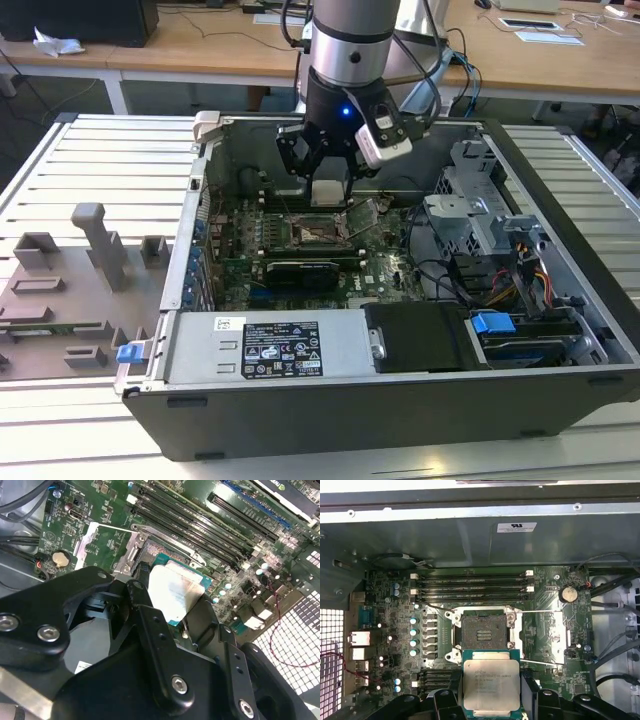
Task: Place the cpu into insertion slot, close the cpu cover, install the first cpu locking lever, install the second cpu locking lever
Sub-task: 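Place the cpu into insertion slot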
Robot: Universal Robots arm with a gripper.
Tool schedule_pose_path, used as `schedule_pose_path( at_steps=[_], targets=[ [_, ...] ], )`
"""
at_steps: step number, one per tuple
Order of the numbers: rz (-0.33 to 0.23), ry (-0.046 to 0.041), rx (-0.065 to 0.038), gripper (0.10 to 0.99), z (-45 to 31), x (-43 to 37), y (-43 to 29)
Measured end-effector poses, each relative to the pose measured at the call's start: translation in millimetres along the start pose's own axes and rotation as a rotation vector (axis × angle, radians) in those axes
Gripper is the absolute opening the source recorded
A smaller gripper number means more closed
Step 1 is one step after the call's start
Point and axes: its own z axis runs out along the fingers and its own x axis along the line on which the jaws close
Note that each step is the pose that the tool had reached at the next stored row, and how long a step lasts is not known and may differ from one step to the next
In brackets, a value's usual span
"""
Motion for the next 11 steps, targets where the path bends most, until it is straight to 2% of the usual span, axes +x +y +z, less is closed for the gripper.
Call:
schedule_pose_path(
  at_steps=[11],
  targets=[
    [0.0,0.0,0.0,0.541,11.0,-0.2,-1.0]
  ],
)
